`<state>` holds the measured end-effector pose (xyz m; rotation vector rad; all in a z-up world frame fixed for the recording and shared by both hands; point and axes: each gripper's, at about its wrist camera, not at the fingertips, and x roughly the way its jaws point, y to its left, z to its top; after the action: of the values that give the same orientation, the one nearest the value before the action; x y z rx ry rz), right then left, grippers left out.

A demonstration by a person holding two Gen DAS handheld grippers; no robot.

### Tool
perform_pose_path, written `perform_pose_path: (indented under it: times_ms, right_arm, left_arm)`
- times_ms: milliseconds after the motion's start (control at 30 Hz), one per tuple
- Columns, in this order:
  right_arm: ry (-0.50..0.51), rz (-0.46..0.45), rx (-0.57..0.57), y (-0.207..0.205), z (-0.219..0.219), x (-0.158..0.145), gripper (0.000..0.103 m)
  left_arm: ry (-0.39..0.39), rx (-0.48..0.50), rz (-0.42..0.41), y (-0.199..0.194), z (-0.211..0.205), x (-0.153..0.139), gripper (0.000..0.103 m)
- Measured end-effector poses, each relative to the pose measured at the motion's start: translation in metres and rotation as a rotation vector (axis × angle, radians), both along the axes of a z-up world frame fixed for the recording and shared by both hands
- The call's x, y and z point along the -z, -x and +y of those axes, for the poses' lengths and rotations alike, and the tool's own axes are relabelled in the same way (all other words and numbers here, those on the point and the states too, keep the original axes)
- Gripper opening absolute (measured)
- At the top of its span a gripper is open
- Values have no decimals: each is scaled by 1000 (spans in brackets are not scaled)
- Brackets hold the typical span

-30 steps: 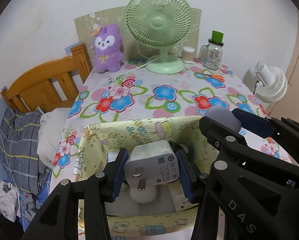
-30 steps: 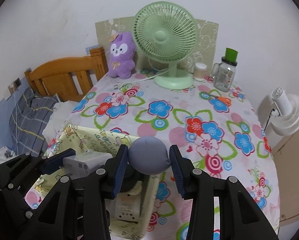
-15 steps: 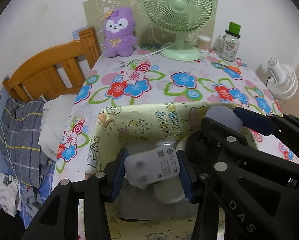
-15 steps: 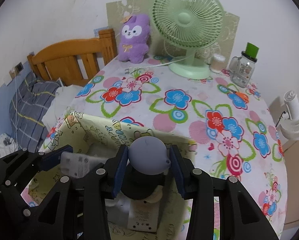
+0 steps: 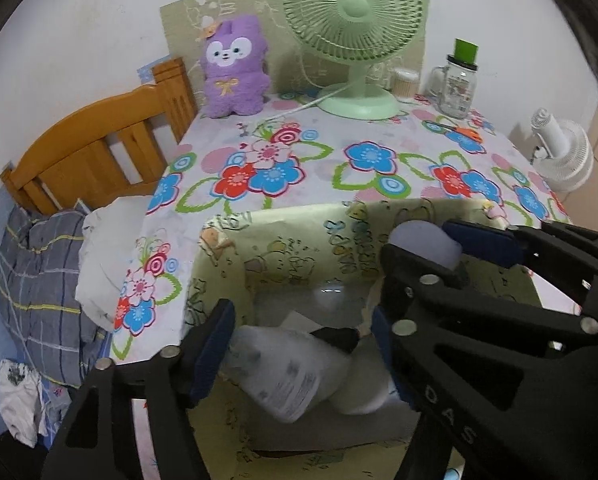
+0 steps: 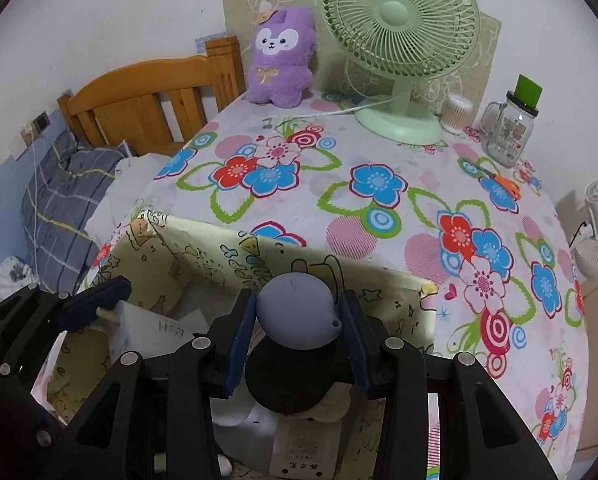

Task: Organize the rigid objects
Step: 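Lower the charger into the gift box with the left gripper while the right gripper lowers the pebble, then open both grippers and withdraw them from the gift box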

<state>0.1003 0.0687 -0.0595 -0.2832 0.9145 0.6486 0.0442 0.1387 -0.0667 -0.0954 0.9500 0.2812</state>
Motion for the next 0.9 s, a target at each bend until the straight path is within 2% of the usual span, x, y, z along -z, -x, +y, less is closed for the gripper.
perform_pose_path:
  times_ms: [133, 200, 267, 500, 567, 633, 900]
  right_arm:
    - [14, -2, -9, 3, -4, 2, 48]
    - [21, -3, -13, 6, -8, 2, 57]
    - [20, -23, -1, 10, -13, -1, 73]
    - [-21, -49, 3, 21, -35, -12, 75]
    - [-11, -64, 26, 23, -38, -15, 82]
    - [-8, -77, 43, 25, -44, -17, 85]
    - [-16, -81, 98, 29, -69, -22, 86]
  left_arm:
    - [16, 17, -3, 4, -7, 2, 87]
    - [13, 24, -2, 7, -10, 2, 88]
    - [4, 33, -8, 9, -15, 1, 88]
    - [12, 65, -50, 18, -31, -8, 95]
    - [15, 65, -57, 19, -34, -10, 96]
    - [19, 71, -62, 21, -38, -12, 98]
    - [16, 100, -77, 23, -56, -18, 101]
